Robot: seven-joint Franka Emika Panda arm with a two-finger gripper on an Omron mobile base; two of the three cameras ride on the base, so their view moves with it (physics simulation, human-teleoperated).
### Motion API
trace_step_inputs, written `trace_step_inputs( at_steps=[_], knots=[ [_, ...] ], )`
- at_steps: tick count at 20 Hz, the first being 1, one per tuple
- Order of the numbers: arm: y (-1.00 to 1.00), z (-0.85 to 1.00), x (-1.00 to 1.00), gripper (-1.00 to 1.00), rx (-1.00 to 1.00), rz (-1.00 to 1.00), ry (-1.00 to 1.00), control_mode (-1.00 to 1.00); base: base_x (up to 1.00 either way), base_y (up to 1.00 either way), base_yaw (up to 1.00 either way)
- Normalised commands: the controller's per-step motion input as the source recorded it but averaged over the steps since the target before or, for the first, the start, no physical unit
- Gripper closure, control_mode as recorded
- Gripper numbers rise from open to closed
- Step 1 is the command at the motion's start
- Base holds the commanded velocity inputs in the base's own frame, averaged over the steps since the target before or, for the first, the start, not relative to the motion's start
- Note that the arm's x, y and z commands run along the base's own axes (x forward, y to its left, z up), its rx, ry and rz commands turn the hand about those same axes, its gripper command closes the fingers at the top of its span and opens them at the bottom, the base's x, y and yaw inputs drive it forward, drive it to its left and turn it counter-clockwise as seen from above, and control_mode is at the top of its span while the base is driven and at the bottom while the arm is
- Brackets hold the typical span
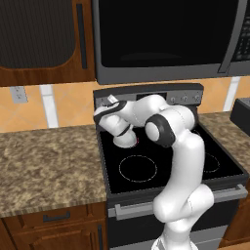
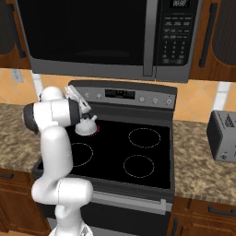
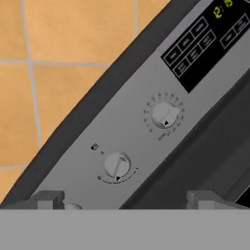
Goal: Turn off the rear left burner of the stove.
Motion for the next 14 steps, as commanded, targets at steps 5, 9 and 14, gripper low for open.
trace_step_inputs(
  at_steps=[5, 9, 14],
  knots=[
    [0.00, -0.24, 0.30, -1.00, 0.00, 0.00, 0.00, -1.00, 0.00, 0.00, 0.00],
    [0.00, -0.18, 0.38, -1.00, 0.00, 0.00, 0.00, -1.00, 0.00, 0.00, 0.00],
    [0.05, -0.09, 0.41, -1.00, 0.00, 0.00, 0.00, -1.00, 0.00, 0.00, 0.00]
  ],
)
